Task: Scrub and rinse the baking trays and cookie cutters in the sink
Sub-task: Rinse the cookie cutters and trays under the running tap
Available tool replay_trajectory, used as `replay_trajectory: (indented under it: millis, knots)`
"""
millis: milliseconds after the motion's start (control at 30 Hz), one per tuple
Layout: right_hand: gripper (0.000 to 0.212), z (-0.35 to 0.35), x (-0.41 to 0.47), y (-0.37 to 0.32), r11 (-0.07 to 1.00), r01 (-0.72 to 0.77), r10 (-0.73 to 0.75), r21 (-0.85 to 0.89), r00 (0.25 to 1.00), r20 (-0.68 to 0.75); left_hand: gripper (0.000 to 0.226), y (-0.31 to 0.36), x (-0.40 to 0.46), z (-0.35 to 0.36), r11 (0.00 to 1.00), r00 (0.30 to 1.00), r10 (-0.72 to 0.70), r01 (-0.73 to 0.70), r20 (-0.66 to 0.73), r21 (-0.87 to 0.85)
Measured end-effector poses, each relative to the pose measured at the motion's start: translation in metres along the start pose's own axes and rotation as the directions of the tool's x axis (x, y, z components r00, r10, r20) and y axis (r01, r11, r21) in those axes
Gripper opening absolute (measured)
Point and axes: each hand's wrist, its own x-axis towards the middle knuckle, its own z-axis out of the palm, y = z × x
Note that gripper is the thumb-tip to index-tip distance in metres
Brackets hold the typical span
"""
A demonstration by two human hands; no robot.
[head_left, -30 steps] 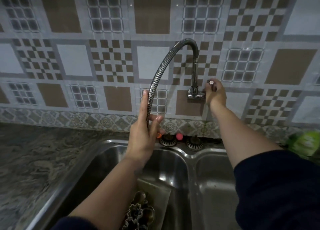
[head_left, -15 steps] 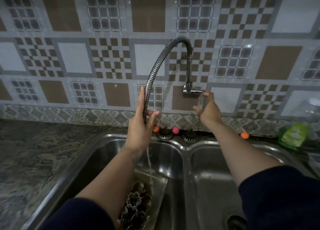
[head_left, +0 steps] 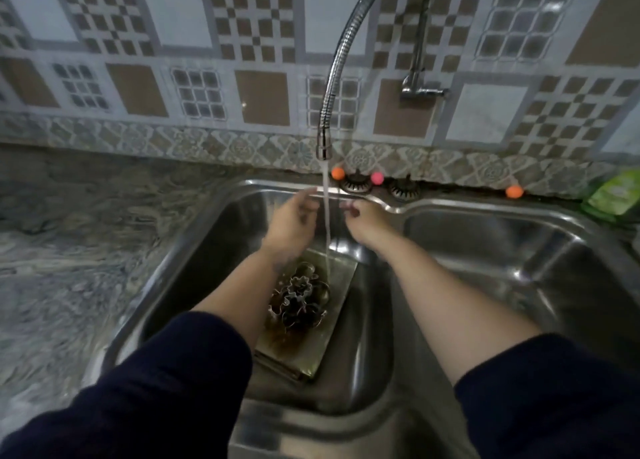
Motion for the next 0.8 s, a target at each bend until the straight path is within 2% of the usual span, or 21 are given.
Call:
replay_trajectory:
  millis: [100,167,233,300,400,500,533,600,667,733,800]
  knots:
    - [0.027,0.043,-0.007,0.018,0.977,-0.147,0.132,0.154,0.986,0.104,0.028,-0.048,-0.005,0.006,0.986,0.985,-0.133,0.119,0.113,0.121]
    - [0.028,0.069,-0.012,0.031,0.978,-0.197,0.185,0.075,0.973,0.136,0.026,-0.079,-0.006,0.013,0.954,0.964,-0.194,0.143,0.181,0.262]
    - [0.031,0.095,-0.017,0.041,0.979,-0.205,0.205,-0.022,0.962,0.18,0.027,-0.11,-0.005,0.021,0.893,0.934,-0.238,0.102,0.266,0.438]
    - [0.028,0.117,-0.023,0.045,0.973,-0.211,0.226,-0.09,0.948,0.226,0.027,-0.131,-0.007,0.027,0.845,0.891,-0.309,0.097,0.331,0.526]
    - [0.021,0.137,-0.032,0.044,0.963,-0.246,0.262,-0.11,0.95,0.172,0.026,-0.142,-0.01,0.029,0.832,0.856,-0.393,0.176,0.336,0.525]
    - [0.021,0.134,-0.028,0.04,0.963,-0.26,0.262,-0.067,0.965,0.018,0.026,-0.136,-0.006,0.029,0.821,0.91,-0.303,0.099,0.282,0.562]
    - [0.021,0.128,-0.025,0.038,0.967,-0.254,0.253,-0.03,0.967,-0.032,0.026,-0.132,-0.002,0.028,0.842,0.932,-0.249,0.074,0.263,0.534]
    - [0.019,0.109,-0.018,0.033,0.967,-0.233,0.243,0.099,0.965,-0.101,0.026,-0.123,0.007,0.031,0.936,0.947,-0.179,0.079,0.268,0.344]
    - [0.017,0.088,-0.017,0.03,0.958,-0.205,0.235,0.198,0.962,-0.14,0.029,-0.108,0.012,0.036,0.979,0.939,-0.186,0.152,0.289,0.134]
    - [0.02,0.074,-0.021,0.03,0.968,-0.156,0.186,0.195,0.971,-0.149,0.034,-0.096,0.014,0.042,0.933,0.898,-0.298,0.345,0.325,-0.097]
    - [0.026,0.07,-0.027,0.032,0.975,-0.104,0.134,0.196,0.98,-0.148,0.031,-0.087,0.012,0.047,0.817,0.844,-0.378,0.498,0.382,-0.292]
